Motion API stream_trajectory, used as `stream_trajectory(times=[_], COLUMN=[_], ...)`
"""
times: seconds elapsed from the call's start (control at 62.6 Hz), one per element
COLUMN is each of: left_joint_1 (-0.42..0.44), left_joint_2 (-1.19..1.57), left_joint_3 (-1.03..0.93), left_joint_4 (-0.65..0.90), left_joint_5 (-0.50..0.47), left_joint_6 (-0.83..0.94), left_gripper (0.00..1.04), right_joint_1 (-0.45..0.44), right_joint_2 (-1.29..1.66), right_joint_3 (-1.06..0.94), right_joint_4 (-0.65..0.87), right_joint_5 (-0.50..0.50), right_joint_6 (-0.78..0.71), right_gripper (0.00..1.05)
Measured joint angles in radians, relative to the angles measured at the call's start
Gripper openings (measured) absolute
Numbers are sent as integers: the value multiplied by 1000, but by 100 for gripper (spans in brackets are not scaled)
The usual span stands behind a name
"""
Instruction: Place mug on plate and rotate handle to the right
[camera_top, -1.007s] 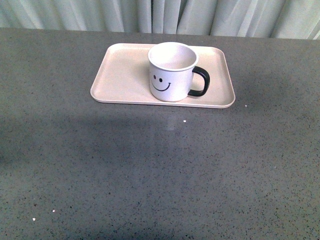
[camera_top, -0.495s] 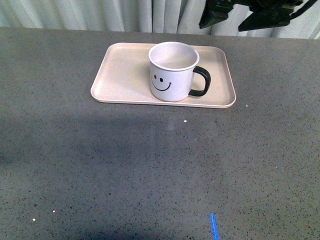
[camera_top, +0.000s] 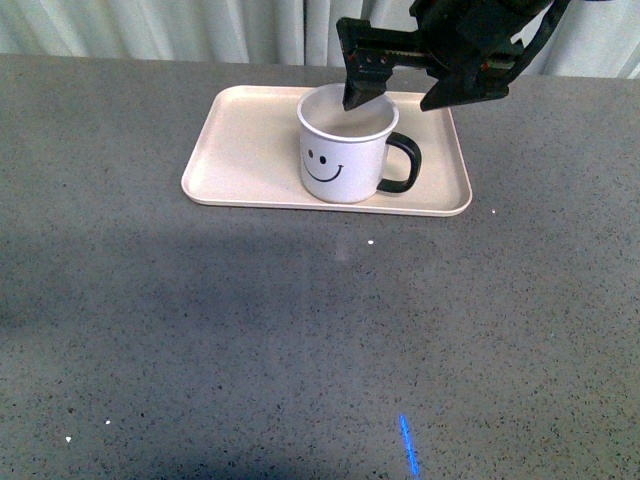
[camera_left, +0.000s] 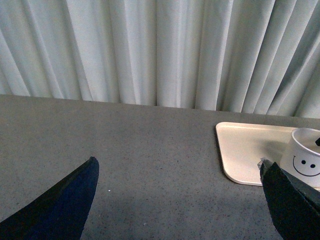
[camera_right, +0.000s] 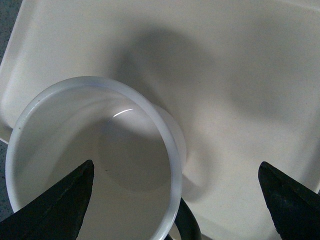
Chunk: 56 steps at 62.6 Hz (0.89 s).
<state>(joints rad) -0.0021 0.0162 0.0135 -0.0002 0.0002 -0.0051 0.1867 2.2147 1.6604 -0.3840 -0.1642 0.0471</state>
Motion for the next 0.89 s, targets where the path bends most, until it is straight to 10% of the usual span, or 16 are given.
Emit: stream_trajectory(times=[0.16, 0.703, 0.895], left_joint_1=[0, 0, 0], left_joint_2=[0, 0, 0], left_joint_3=[0, 0, 0], left_joint_4=[0, 0, 0], left_joint_5=[0, 0, 0], left_joint_6=[0, 0, 0], left_gripper=[95, 95, 95], right_joint_1=[6, 19, 23], right_joint_2=[21, 110, 113], right_joint_3=[28, 175, 210], right_joint_4=[-13, -119, -142], right_joint_5=[2, 1, -12], right_joint_6=[10, 49, 53], right_gripper=[90, 6, 2])
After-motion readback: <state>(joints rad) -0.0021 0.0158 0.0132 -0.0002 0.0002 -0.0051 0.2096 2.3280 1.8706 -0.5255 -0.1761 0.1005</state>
